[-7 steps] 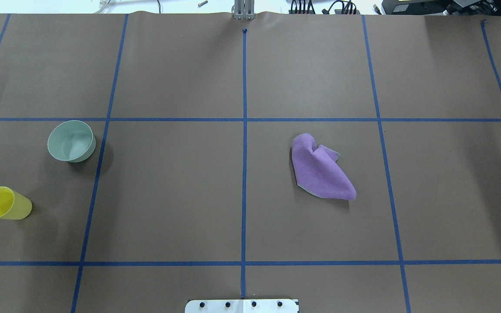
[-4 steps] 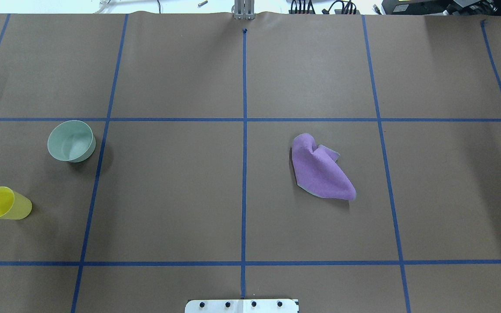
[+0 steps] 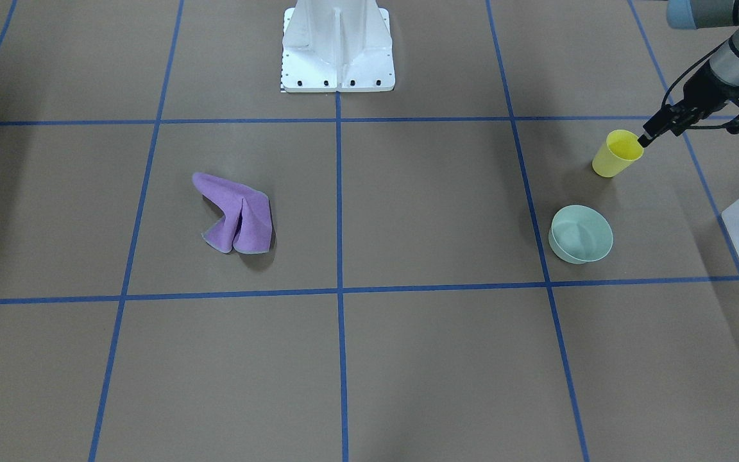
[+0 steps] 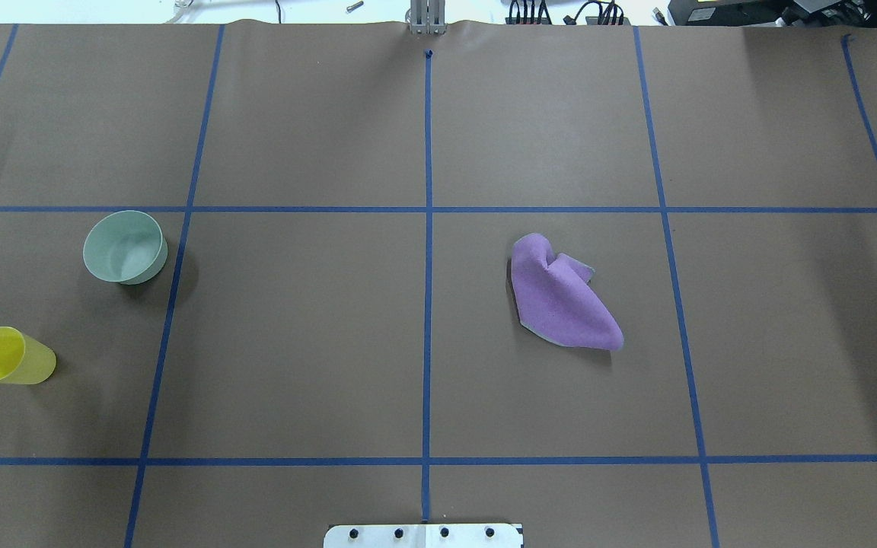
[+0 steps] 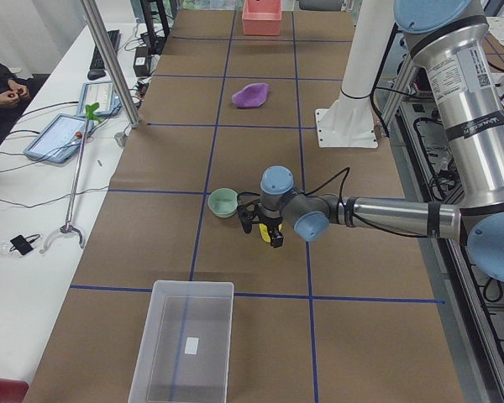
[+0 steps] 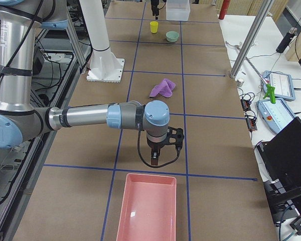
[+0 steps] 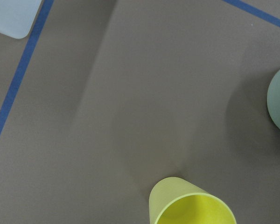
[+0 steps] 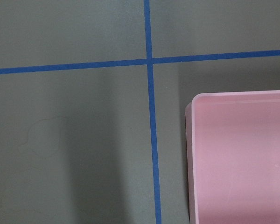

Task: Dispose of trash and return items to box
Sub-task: 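Reach the left gripper down to the yellow cup and grasp it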

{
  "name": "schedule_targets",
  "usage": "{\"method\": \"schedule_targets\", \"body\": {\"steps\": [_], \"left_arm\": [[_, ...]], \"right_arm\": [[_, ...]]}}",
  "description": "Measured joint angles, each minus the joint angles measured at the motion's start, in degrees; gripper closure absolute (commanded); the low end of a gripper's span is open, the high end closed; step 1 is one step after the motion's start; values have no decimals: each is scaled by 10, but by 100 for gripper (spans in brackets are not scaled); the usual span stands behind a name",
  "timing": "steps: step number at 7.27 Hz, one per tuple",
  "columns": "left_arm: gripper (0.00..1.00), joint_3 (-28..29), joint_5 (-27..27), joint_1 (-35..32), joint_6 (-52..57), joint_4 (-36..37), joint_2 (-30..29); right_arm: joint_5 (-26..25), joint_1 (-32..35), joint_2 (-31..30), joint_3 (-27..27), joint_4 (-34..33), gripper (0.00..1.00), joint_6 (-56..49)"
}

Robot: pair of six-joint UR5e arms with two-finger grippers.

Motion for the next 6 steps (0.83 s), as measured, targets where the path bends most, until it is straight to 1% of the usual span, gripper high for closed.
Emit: {"method": "schedule_targets", "body": {"steps": [3, 5, 6], "left_arm": [[2, 24, 2, 32, -2, -29, -5], [17, 26, 3, 47, -2, -32, -6], [28, 29, 3, 52, -2, -32, -9]], "right_arm": [[-1, 0, 0, -3, 0, 0, 0], [-1, -1, 0, -6, 1, 0, 0], [-1, -2, 0, -7, 1, 0, 0]]}}
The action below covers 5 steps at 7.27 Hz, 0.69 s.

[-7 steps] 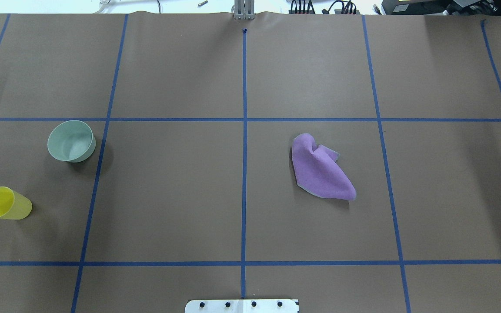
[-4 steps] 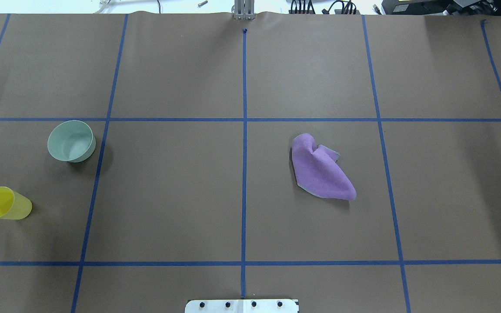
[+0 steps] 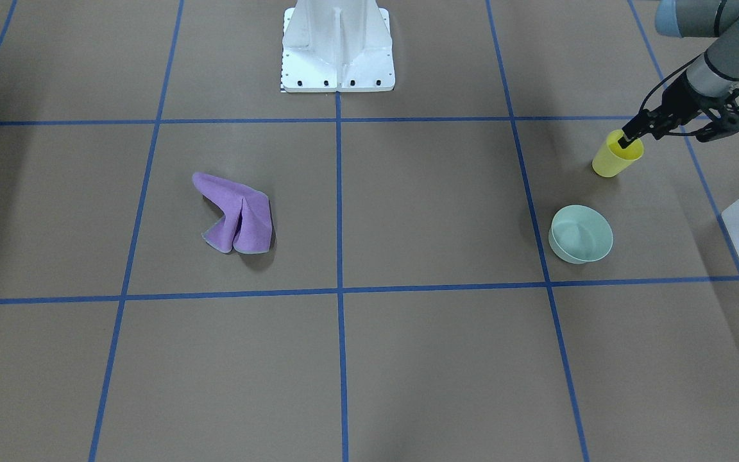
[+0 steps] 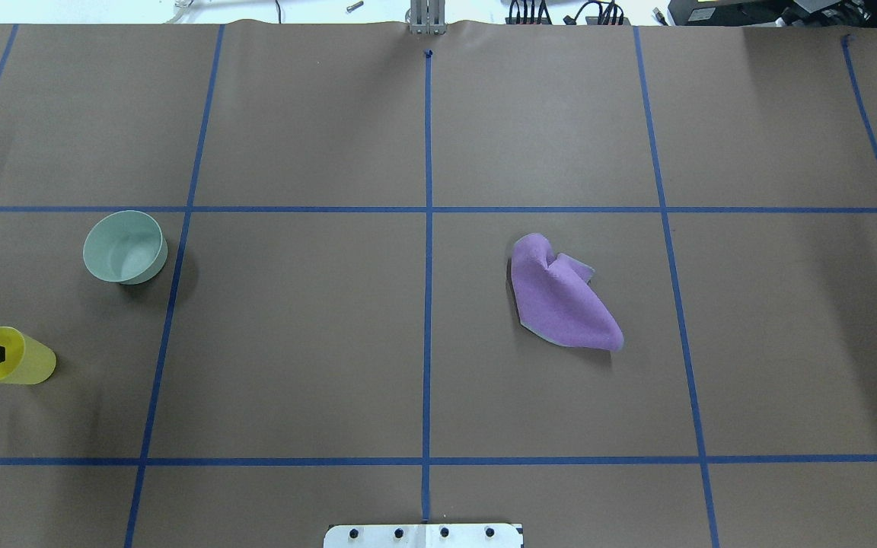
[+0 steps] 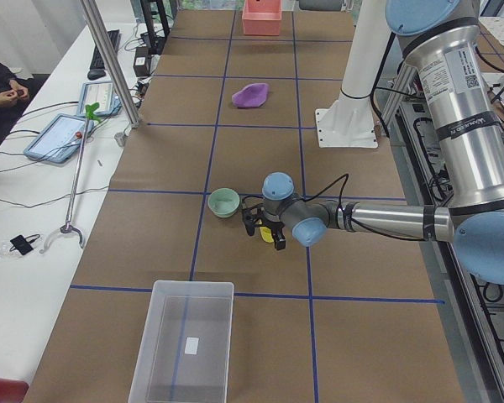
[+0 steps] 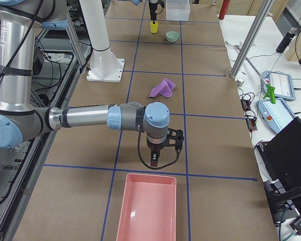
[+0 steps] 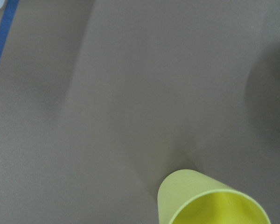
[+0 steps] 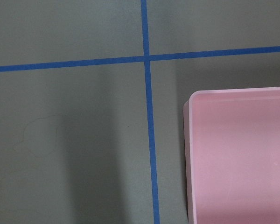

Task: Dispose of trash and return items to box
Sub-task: 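Reach the left gripper down to the yellow cup and grasp it, then lift the yellow cup with the left gripper and carry it over the clear bin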

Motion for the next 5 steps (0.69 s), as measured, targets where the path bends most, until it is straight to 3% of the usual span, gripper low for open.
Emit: {"method": "schedule_targets", "body": {"steps": [1, 2, 3, 5], "left_arm": [[54, 6, 0, 2, 0, 0, -5], [88, 13, 0, 3, 0, -1, -11], [100, 17, 0, 4, 0, -1, -15], [100, 19, 3, 4, 0, -2, -18]], "right_arm": [[0, 0, 0, -1, 1, 0, 0], [0, -1, 0, -1, 1, 0, 0], [0, -1, 0, -1, 2, 0, 0], [0, -2, 0, -1, 2, 0, 0]]}}
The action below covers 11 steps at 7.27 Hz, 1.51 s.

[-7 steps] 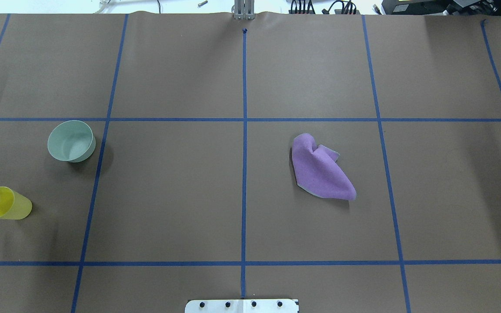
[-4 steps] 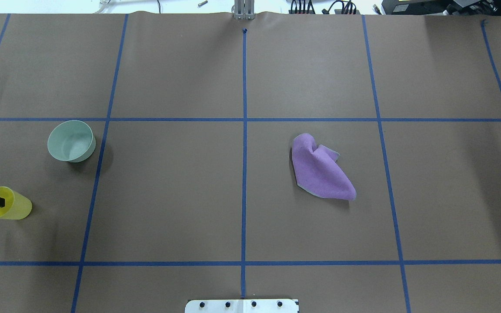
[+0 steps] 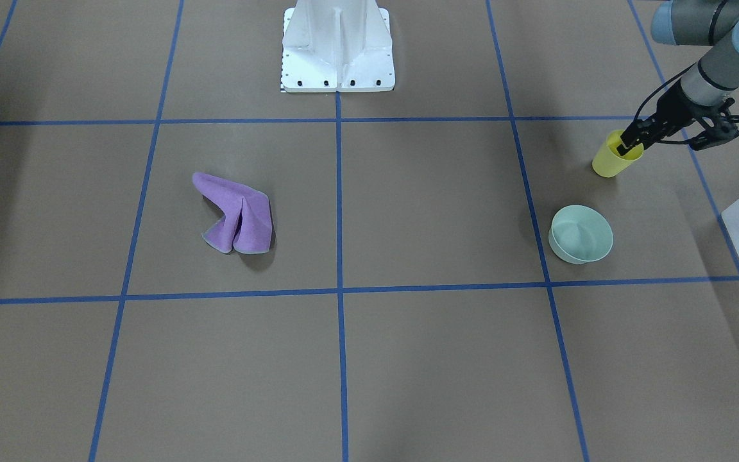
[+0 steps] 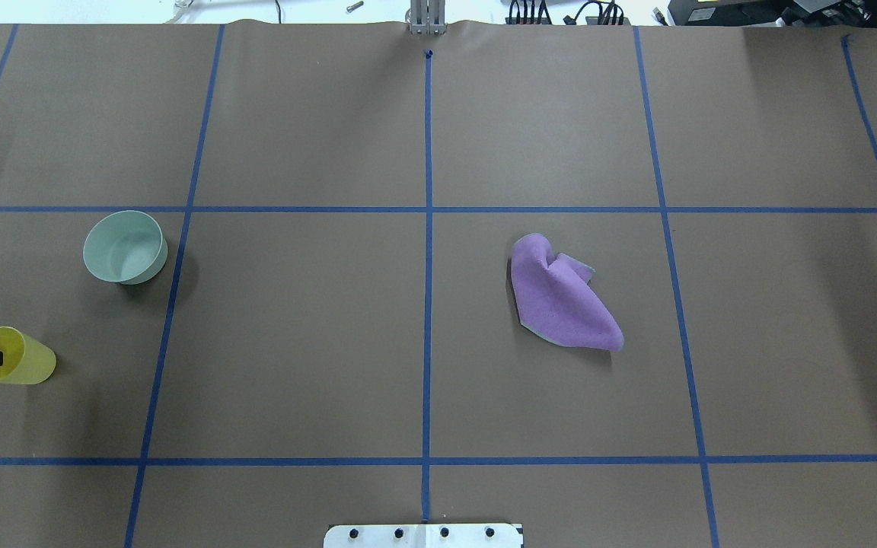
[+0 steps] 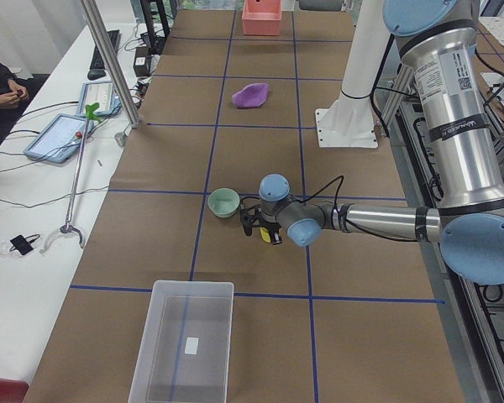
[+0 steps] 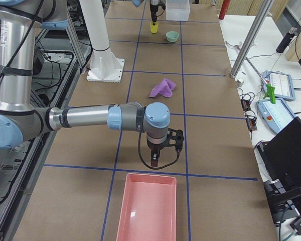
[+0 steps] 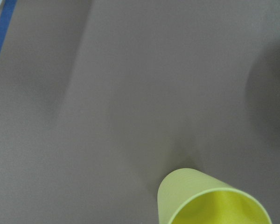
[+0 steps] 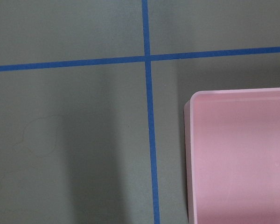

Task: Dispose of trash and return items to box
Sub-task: 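Lift the yellow cup with the left gripper and carry it over the clear bin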

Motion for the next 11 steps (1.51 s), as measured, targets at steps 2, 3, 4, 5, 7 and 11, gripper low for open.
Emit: {"method": "schedule_targets", "body": {"steps": [2, 3, 4, 5, 7, 11], "left_arm": [[100, -8, -1, -5, -1, 0, 4], [100, -20, -9, -12, -2, 0, 10], [100, -36, -27, -26, -2, 2, 20], [100, -49, -46, -45, -1, 2, 27], [100, -59, -84, -87, 10, 5, 30], [100, -81, -129, -176, 132, 93, 21]], "right_arm": [[0, 0, 0, 0, 0, 0, 0], [0, 0, 0, 0, 0, 0, 0], [0, 0, 0, 0, 0, 0, 0], [0, 0, 0, 1, 0, 0, 0], [0, 0, 1, 2, 0, 0, 0], [1, 0, 2, 4, 0, 0, 0]]}}
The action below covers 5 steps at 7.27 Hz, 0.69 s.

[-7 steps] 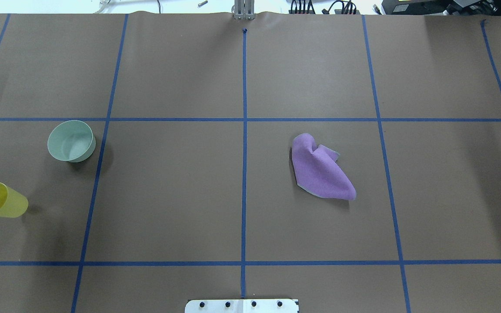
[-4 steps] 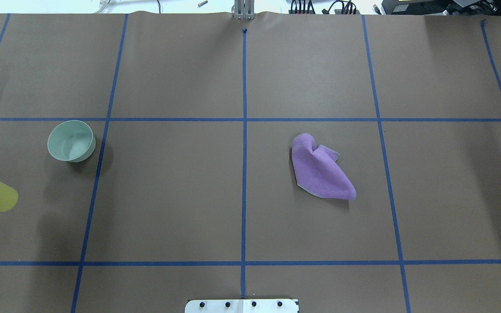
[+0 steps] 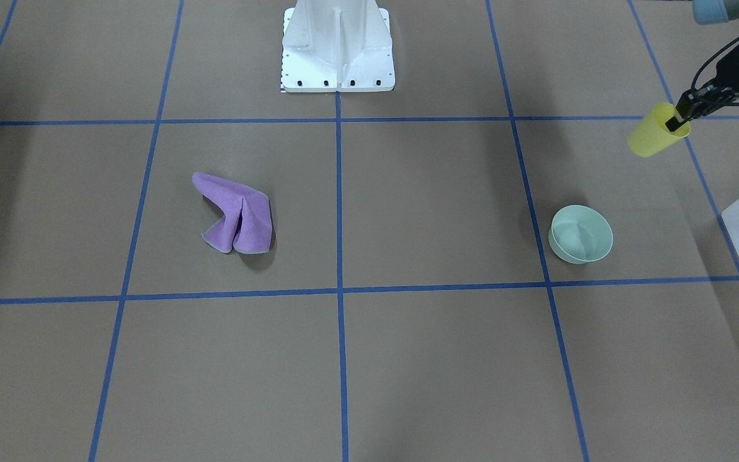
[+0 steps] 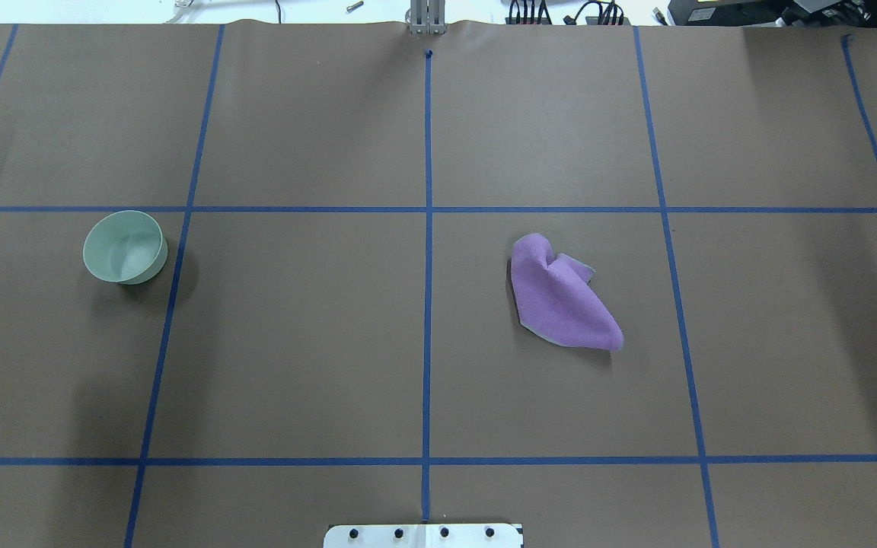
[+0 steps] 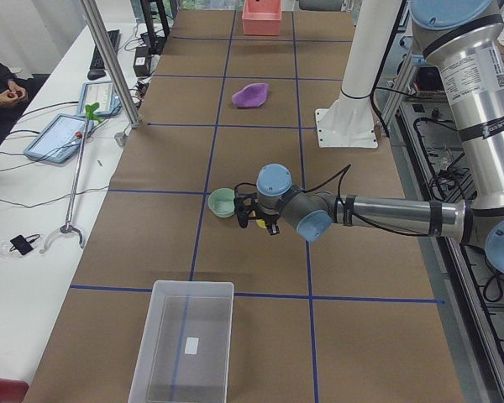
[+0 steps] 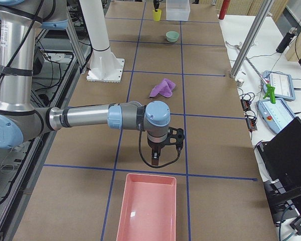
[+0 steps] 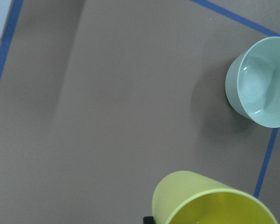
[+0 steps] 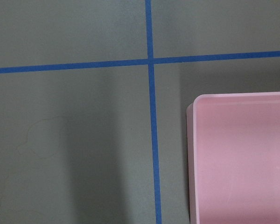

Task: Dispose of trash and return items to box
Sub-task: 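Lift the yellow cup with the left gripper and carry it over the clear bin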

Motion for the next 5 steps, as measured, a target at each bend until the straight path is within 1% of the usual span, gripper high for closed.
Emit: {"method": "schedule_targets", "body": {"steps": [1, 2, 3, 5], "left_arm": [[100, -5, -1, -19, 29, 21, -4], [100, -7, -1, -43, 77, 57, -13], [100, -8, -1, -79, 147, 121, -37], [100, 5, 2, -163, 304, 293, -115]], "right_arm": [[0, 0, 0, 0, 0, 0, 0], [0, 0, -1, 0, 0, 0, 0], [0, 0, -1, 0, 0, 0, 0], [1, 0, -1, 1, 1, 0, 0]]}}
